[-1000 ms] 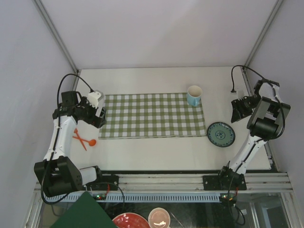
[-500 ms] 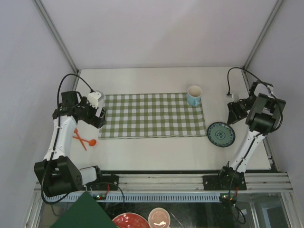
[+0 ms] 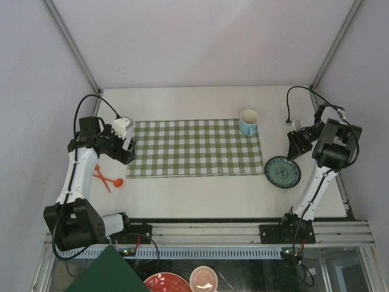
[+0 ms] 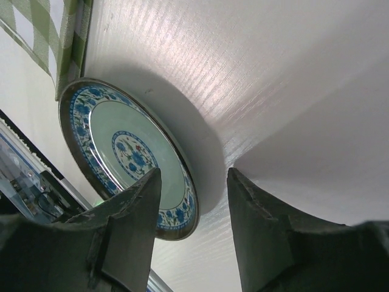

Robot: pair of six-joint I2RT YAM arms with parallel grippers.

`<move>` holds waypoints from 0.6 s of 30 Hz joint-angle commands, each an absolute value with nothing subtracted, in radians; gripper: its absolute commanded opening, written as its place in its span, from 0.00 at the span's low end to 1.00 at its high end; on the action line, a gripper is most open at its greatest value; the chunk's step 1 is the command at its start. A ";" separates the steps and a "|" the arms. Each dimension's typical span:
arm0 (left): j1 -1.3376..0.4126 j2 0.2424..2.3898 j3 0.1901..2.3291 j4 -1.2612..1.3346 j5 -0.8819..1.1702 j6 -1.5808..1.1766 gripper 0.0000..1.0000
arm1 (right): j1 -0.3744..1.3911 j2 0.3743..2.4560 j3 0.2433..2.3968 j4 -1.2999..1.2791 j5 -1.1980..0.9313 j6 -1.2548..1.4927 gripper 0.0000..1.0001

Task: Set the dinner table for one person
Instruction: Pick up the plate at the center of the board.

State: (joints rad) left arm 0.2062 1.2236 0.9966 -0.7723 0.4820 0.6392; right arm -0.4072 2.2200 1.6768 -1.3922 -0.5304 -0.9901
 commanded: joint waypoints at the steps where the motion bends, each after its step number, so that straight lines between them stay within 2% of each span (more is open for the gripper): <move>1: 0.211 1.209 0.993 -0.769 0.497 0.653 1.00 | -0.399 2.228 1.659 -1.392 -0.544 -1.025 0.47; 7: 0.211 1.212 0.995 -0.773 0.498 0.652 1.00 | -0.398 2.229 1.628 -1.399 -0.541 -1.041 0.44; 15: 0.210 1.209 0.997 -0.774 0.502 0.653 1.00 | -0.400 2.201 1.593 -1.386 -0.524 -1.030 0.00; 18: 0.210 1.209 0.997 -0.773 0.502 0.653 1.00 | -0.398 2.187 1.582 -1.381 -0.516 -1.023 0.00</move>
State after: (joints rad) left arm 0.2062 1.2236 0.9966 -0.7731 0.4820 0.6392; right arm -0.4042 2.2204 1.5944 -1.4143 -0.5255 -1.0126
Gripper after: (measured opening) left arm 0.998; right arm 0.014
